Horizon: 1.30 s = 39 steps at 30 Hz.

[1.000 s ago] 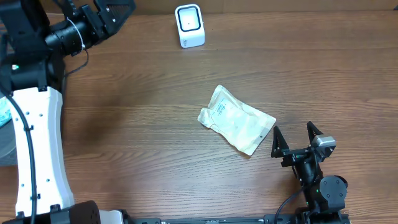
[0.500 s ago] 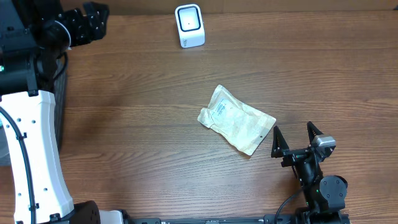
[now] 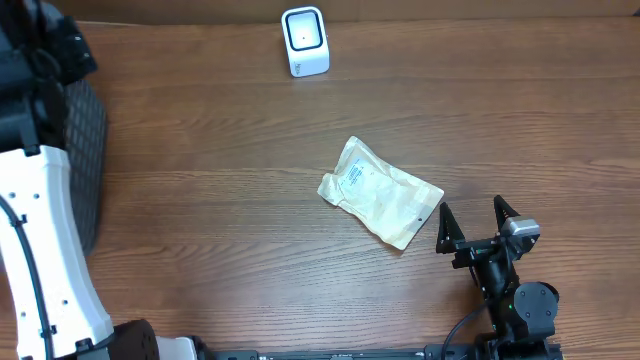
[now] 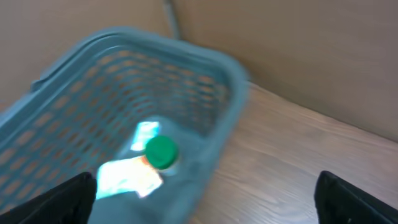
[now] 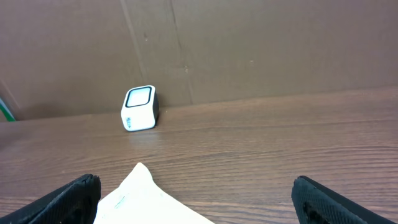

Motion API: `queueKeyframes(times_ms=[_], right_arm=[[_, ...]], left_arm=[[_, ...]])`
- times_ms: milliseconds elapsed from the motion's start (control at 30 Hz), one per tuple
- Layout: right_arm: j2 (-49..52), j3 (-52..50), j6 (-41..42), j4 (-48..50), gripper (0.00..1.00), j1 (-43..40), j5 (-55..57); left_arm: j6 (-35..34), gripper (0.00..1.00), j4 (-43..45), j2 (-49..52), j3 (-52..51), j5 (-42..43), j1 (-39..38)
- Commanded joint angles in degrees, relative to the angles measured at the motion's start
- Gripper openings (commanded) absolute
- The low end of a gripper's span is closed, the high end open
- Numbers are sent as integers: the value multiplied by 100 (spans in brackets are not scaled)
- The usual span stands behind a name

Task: Scan the item barcode
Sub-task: 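Grasp the orange snack packet in the basket with the left gripper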

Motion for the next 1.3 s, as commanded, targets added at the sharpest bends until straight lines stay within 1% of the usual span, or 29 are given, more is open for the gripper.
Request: queueKeyframes(times_ms=[0, 100, 167, 333, 433, 600, 833, 1000, 1033, 1267], right_arm=[[-68, -63, -24, 24, 100, -15, -26], [-68, -63, -22, 24, 100, -15, -26], [-68, -63, -24, 24, 100, -15, -26], [-68, -63, -22, 24, 100, -15, -26], [-68, -63, -22, 24, 100, -15, -26], [-68, -63, -24, 24, 100, -15, -26], [-68, -63, -24, 24, 100, -15, -26], [-68, -63, -22, 24, 100, -15, -26], [-68, -63, -24, 24, 100, -15, -26], [-68, -63, -24, 24, 100, -15, -26]], left_arm=[[-721, 100, -120, 142, 136, -2, 549], [-756, 97, -262, 210, 136, 901, 1187], [-754, 96, -367, 280, 133, 1196, 1502], [-623, 93, -780, 649, 131, 1189, 2124], [-623, 91, -940, 949, 131, 1200, 2334], [-579, 84, -986, 1408, 131, 1209, 2389], [-557, 67, -896, 2026, 131, 1215, 2378], [-306, 63, -804, 2509, 131, 1346, 2371], [-234, 61, -782, 2612, 131, 1414, 2371], [-234, 58, -485, 3228, 131, 1471, 2361]])
